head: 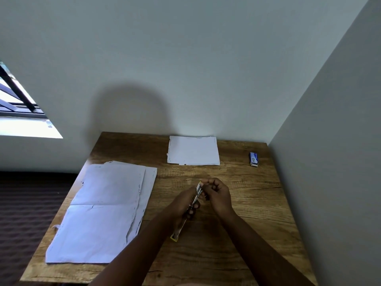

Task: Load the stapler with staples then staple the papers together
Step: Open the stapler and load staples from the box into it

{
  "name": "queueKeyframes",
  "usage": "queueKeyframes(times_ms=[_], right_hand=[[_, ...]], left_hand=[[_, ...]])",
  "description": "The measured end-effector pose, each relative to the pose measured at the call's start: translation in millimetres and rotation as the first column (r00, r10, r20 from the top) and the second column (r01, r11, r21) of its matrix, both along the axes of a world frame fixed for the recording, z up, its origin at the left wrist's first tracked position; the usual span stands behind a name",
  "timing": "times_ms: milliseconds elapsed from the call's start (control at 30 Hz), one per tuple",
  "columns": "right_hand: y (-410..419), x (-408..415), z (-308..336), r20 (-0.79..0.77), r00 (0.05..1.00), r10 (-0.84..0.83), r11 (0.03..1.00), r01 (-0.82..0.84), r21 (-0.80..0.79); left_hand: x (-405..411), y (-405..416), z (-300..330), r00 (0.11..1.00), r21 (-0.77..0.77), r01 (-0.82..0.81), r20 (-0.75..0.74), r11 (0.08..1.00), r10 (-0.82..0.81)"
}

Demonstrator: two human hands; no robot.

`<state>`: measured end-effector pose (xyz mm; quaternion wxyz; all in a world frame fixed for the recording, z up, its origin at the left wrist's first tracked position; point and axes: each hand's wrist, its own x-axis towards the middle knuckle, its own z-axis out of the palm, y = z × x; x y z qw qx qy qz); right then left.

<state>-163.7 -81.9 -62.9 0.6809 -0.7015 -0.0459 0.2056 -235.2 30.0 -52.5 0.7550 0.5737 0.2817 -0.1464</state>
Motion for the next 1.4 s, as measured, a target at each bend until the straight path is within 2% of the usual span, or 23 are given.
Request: queueKeyframes(times_ms=[133,200,333,467,567,833,967,1200,1400], right_hand=[[-3.0,4.5,-2.6,-0.023,0.998,-0.051,0.999,0.051,0.004],[-4.4,7.8,-2.5,-0.034,0.998,-0.051,0.998,0.052,0.022],[-6.4,13.4,-0.7,0.016,1.0,0.008,1.0,-0.009,0.022],[-4.2,14.0,-1.1,0.064,0.997,0.049,0.998,-0.051,0.026],[-1.8,13.9,-3.9,0.067,0.997,0.044,0.999,-0.045,0.017],[-11.4,21.0,-10.3,0.022,0.999,-0.025,1.0,0.025,-0.008],[-13.4,21.5,-7.4,0.019,0.999,-0.03,0.999,0.029,0.046],[-10.1,20.1,0.0,0.103,0.994,-0.023,0.985,0.005,0.172],[-10.9,19.8,2.7,0.12,0.993,-0.013,0.987,-0.006,0.161]], left_hand=[[0.4,0.7,3.8,0.996,-0.099,0.07,0.054,0.993,-0.065],[0.7,0.9,1.9,0.997,-0.088,0.05,0.067,0.995,-0.044],[1.0,3.8,-3.9,0.997,-0.184,0.003,0.073,0.983,0.011],[4.1,6.0,-8.4,1.0,-0.057,-0.001,0.011,0.998,0.002],[5.8,3.0,-5.5,1.0,-0.119,-0.017,-0.024,0.993,0.014],[4.8,-2.7,-3.5,0.997,-0.223,0.077,0.042,0.972,-0.069],[4.5,7.1,-10.8,1.0,-0.246,0.018,-0.004,0.969,-0.02],[-0.1,1.5,-20.8,0.982,-0.205,-0.063,0.163,0.977,0.097],[1.2,-0.9,-23.3,0.979,-0.204,-0.108,0.148,0.973,0.14]])
